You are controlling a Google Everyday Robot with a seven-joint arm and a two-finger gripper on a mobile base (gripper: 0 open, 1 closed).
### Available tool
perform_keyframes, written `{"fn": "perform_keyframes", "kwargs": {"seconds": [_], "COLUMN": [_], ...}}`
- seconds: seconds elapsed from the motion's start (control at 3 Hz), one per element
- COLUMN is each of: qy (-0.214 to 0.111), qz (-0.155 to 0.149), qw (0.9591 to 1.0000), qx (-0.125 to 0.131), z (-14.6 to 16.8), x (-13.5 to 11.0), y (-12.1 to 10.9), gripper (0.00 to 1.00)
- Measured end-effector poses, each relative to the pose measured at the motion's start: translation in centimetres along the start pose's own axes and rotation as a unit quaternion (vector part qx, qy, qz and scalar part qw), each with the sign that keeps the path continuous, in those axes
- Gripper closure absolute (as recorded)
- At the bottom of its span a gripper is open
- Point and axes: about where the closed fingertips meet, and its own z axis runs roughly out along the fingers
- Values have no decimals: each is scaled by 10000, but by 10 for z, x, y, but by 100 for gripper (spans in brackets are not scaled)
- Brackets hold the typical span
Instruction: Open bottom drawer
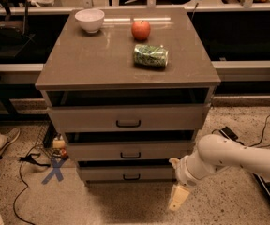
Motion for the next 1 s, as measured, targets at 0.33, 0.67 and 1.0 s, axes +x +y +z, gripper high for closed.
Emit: {"fn": "perform_keyframes", "kwargs": {"seconds": [0.33,0.67,1.0], "qy": [237,273,226], "qz": [-346,-399,-403], "qw": [9991,9983,9984], "qx": [42,-332,-336], "z": [28,93,95], "x": [28,64,65], "y": [-20,-46,-47], "gripper": [0,0,0]}}
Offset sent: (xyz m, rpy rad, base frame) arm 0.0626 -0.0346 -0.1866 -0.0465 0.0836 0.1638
